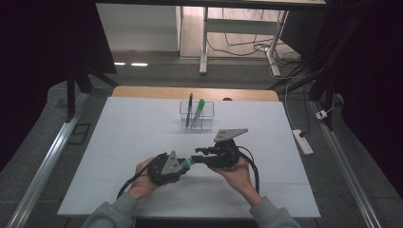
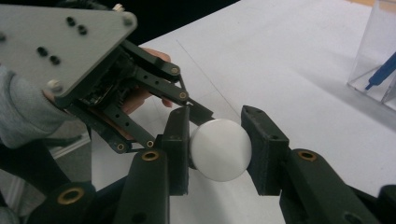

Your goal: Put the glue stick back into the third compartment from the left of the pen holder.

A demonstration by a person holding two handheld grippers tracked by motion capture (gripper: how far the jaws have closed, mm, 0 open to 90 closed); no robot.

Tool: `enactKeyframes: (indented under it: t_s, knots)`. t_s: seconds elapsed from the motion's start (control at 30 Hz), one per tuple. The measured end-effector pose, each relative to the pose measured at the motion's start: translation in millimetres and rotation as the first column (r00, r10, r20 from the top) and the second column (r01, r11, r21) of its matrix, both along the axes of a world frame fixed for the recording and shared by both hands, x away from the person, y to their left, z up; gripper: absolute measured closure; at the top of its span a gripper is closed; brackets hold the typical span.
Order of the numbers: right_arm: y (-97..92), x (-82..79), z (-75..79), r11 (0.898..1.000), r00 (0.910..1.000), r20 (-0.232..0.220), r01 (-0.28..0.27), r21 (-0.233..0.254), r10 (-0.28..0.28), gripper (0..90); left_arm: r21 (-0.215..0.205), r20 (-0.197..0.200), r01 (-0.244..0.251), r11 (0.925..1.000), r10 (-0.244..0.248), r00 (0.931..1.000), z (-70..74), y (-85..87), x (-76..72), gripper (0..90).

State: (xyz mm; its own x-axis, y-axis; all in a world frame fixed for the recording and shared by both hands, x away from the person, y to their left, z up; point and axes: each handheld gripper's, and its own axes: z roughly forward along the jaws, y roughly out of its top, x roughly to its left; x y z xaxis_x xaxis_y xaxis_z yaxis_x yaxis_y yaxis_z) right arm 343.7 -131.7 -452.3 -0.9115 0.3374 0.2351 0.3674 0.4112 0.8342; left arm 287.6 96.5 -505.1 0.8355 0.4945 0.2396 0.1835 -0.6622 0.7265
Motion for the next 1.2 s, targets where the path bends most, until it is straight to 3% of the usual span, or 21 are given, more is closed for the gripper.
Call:
enactKeyframes:
  t_s: [0.17,0.27,0.33,0.63,0.8,1.2]
  knots:
    - [-1.7,-4.5,3.8,1.000,0.9986,0.050,0.014,-0.013,-0.013,64.9,-0.073,-0.039,-0.047,0.9963,0.044,0.9983,1.9,4.3,5.0,55.4]
    - [-6.1,-3.9,5.5,0.999,0.9969,0.070,0.036,-0.015,-0.034,65.0,-0.142,-0.082,-0.085,0.9862,0.074,0.9939,5.5,10.7,7.5,47.2]
    - [-9.7,-2.6,6.3,0.999,0.9958,0.077,0.051,-0.013,-0.050,65.0,-0.166,-0.101,-0.102,0.9809,0.086,0.9911,7.9,15.4,8.6,43.4]
    - [-29.0,2.2,15.2,0.991,0.9855,0.107,0.132,0.003,-0.132,65.0,-0.167,-0.124,-0.139,0.9761,0.119,0.9850,16.0,36.6,2.9,37.0]
    - [-40.5,7.0,20.9,0.983,0.9750,0.129,0.183,-0.001,-0.181,65.0,-0.180,-0.133,-0.168,0.9691,0.146,0.9804,20.9,55.6,-5.5,36.4]
    - [-53.1,36.6,34.4,0.961,0.9502,0.142,0.277,0.022,-0.277,65.0,-0.213,-0.155,-0.254,0.9434,0.224,0.9622,15.7,103.2,-22.1,35.2]
